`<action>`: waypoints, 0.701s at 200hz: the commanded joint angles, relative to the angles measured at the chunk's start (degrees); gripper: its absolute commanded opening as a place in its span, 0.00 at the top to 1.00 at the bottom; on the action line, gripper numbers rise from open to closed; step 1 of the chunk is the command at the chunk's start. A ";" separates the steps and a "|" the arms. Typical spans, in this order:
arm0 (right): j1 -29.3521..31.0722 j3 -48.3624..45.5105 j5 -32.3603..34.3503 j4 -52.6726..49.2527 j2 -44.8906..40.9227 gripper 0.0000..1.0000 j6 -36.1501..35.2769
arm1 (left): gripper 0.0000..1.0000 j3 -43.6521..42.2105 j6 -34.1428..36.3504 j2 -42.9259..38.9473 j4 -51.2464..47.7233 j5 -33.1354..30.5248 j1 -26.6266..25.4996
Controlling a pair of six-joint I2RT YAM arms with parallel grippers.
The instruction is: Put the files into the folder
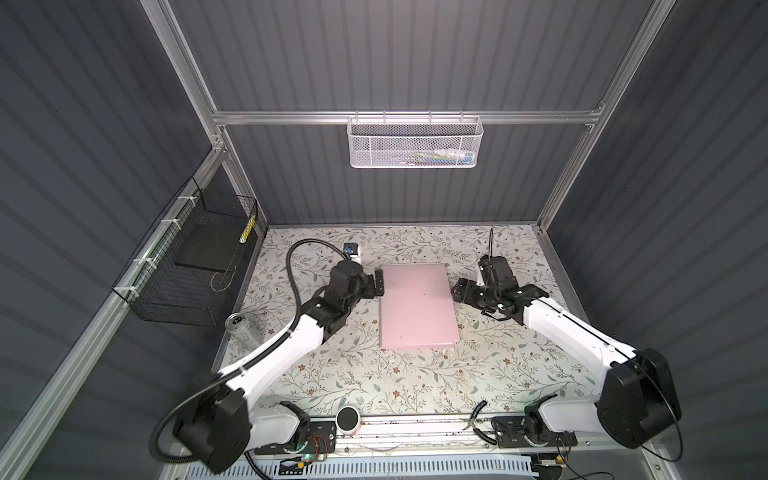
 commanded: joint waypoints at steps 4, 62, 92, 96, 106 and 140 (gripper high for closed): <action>-0.12 1.06 0.05 -2.93 -0.14 0.14 -3.95 | 0.00 -12.11 14.14 -8.90 9.95 -17.40 0.49; 0.14 -2.76 3.85 1.57 -2.28 0.07 -6.42 | 0.00 -34.53 29.30 0.40 55.43 -28.97 6.05; 1.34 -10.19 7.51 11.54 -7.11 0.04 -9.35 | 0.00 -32.98 22.73 18.93 66.00 -17.70 12.86; 1.80 -11.72 8.46 13.40 -8.01 0.03 -10.23 | 0.00 -32.71 24.36 21.83 69.84 -17.59 13.38; 2.58 -15.18 11.02 17.35 -10.45 0.02 -12.70 | 0.00 -32.67 25.95 27.44 78.12 -18.99 13.98; 2.66 -20.44 21.63 21.28 -16.46 0.01 -17.55 | 0.00 -33.20 20.51 29.87 75.25 -6.48 20.15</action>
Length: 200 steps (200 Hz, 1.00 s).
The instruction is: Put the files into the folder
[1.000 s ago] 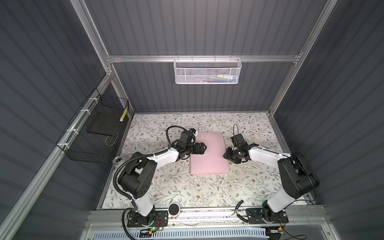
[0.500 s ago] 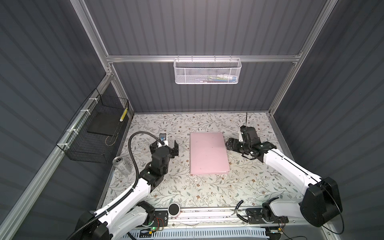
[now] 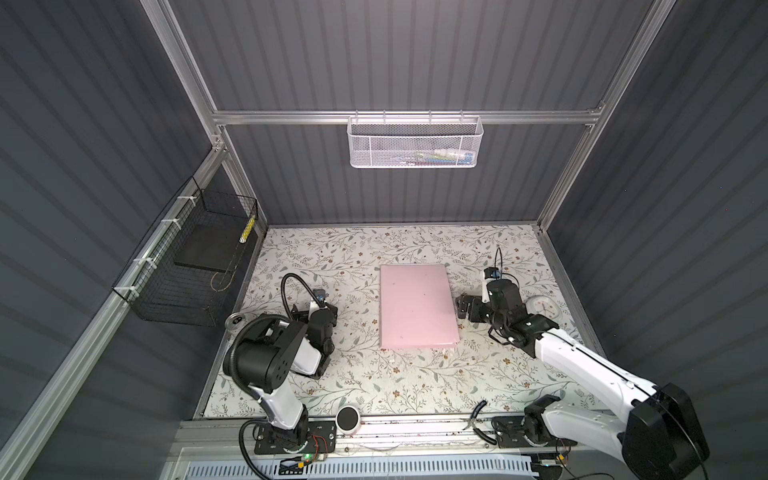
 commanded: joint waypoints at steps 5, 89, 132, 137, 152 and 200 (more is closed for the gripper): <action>-0.09 -1.96 13.70 6.60 -3.68 0.01 -5.88 | 0.00 1.37 -2.96 0.54 7.64 12.82 4.34; -12.80 -16.71 24.98 50.48 8.89 0.01 -20.92 | 0.00 8.69 -8.94 -0.91 -8.75 13.36 9.24; -15.81 -22.19 11.91 70.98 16.80 0.01 -28.46 | 0.00 8.77 -9.00 -0.98 -9.21 13.28 9.24; -16.71 -22.62 11.87 76.01 19.58 0.01 -28.54 | 0.00 8.93 -9.07 -0.94 -9.47 13.23 9.24; -19.35 -20.82 10.49 68.61 17.35 0.01 -24.44 | 0.00 9.74 -9.09 -0.85 -10.83 13.02 9.24; -29.17 -16.37 -7.33 61.06 20.47 0.01 -17.88 | 0.00 11.31 -9.34 -0.67 -13.64 12.40 9.24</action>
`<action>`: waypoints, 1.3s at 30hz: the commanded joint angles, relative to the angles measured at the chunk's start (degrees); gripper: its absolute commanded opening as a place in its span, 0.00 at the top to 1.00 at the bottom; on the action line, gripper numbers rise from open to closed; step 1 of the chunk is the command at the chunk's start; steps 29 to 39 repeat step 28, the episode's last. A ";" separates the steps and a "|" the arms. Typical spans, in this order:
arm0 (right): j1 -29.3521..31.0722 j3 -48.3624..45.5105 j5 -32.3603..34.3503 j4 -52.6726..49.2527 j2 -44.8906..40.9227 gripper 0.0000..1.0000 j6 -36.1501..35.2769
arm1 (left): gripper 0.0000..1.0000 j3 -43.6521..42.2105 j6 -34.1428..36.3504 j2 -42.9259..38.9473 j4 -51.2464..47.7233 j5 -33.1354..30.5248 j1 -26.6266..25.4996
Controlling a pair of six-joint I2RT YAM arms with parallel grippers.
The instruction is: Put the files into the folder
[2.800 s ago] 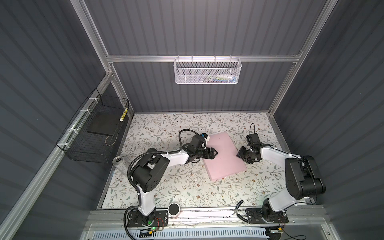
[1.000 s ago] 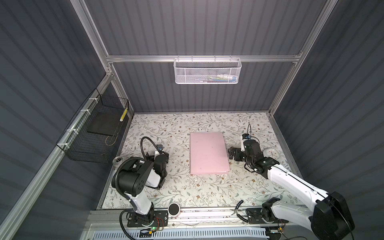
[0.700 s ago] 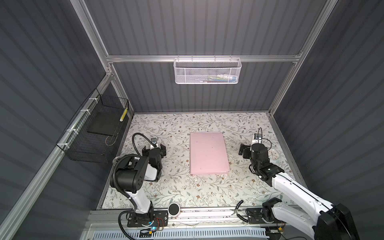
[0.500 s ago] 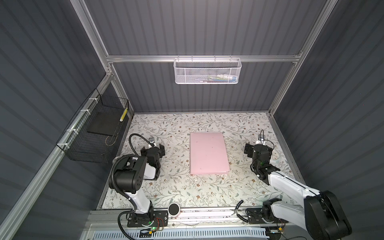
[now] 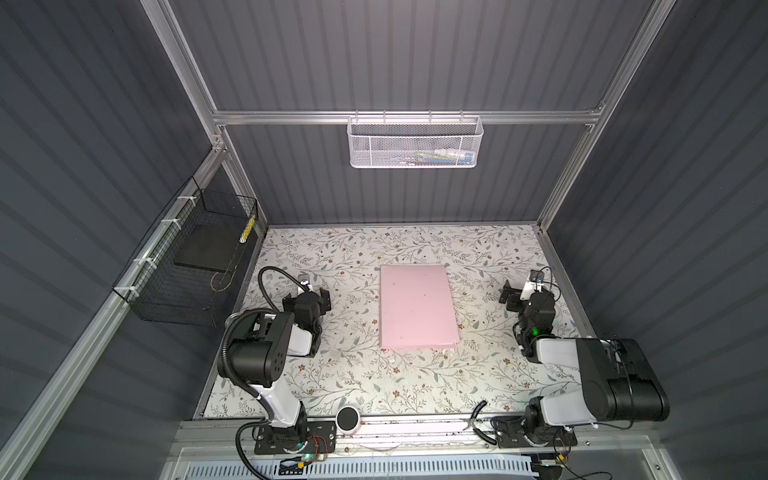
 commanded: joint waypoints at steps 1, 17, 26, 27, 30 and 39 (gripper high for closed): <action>-0.45 0.35 -8.21 0.12 0.50 0.01 2.65 | 0.00 0.89 -0.62 -0.26 -1.09 -0.63 0.37; -0.36 -0.33 -8.13 1.27 0.41 0.01 2.61 | 0.00 1.23 -0.72 -0.33 -1.73 -0.41 0.41; -0.36 -0.24 -8.11 1.25 0.41 0.01 2.61 | 0.00 1.56 -1.52 -0.43 -3.11 2.14 1.68; -0.36 -0.24 -8.12 1.26 0.41 0.01 2.61 | 0.00 1.31 -1.38 -0.39 -2.42 1.97 1.69; -0.36 -0.24 -8.12 1.27 0.41 0.01 2.60 | 0.00 0.74 -1.24 -0.52 -1.38 2.12 1.68; -0.36 -0.24 -8.12 1.27 0.41 0.01 2.60 | 0.00 0.74 -1.24 -0.52 -1.38 2.12 1.68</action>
